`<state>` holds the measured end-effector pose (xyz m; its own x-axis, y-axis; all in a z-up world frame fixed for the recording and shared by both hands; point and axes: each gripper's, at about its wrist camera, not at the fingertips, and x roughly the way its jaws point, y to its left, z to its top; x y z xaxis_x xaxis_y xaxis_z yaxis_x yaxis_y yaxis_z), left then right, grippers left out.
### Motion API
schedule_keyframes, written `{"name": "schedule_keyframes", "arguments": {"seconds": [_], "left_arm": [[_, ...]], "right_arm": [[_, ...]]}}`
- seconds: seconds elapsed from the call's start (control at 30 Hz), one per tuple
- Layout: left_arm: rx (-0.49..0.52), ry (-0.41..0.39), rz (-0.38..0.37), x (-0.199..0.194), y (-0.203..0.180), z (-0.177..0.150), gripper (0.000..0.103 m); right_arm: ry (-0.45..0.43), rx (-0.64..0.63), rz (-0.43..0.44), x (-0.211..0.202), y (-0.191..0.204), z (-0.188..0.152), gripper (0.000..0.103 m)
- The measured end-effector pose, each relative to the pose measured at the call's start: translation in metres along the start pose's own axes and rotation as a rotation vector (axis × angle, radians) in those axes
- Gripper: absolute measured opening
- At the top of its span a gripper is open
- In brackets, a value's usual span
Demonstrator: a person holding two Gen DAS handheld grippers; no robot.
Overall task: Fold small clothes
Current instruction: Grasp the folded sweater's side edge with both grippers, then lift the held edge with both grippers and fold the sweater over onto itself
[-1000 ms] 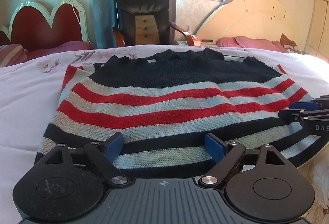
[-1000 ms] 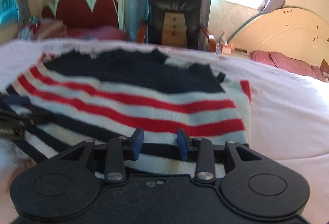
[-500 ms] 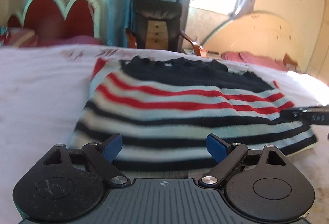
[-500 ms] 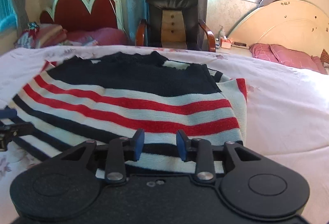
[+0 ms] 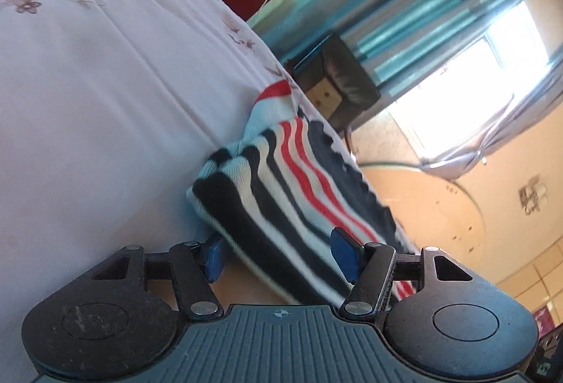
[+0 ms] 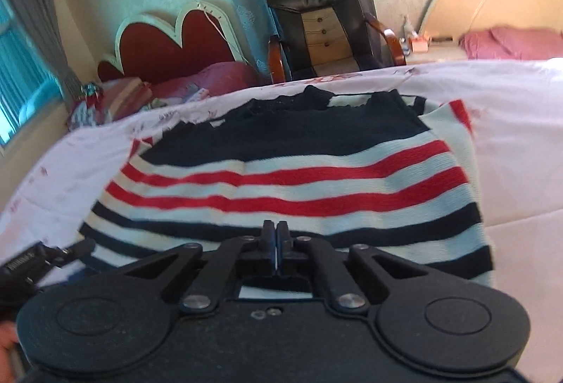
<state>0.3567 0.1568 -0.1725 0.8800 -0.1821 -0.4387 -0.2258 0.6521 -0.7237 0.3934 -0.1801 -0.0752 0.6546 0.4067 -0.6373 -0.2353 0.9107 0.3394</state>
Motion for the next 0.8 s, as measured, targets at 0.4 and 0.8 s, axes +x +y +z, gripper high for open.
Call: {"name": "schedule_keyframes", "arguments": {"seconds": [0.4, 0.8], "left_arm": [[-0.148, -0.009, -0.019, 0.054, 0.004, 0.027, 0.019], [-0.184, 0.023, -0.09, 0.059, 0.017, 0.025, 0.019]], "right_arm": [[0.044, -0.037, 0.054, 0.059, 0.024, 0.008, 0.001], [0.061, -0.114, 0.033, 0.07, 0.024, -0.002, 0.0]]}}
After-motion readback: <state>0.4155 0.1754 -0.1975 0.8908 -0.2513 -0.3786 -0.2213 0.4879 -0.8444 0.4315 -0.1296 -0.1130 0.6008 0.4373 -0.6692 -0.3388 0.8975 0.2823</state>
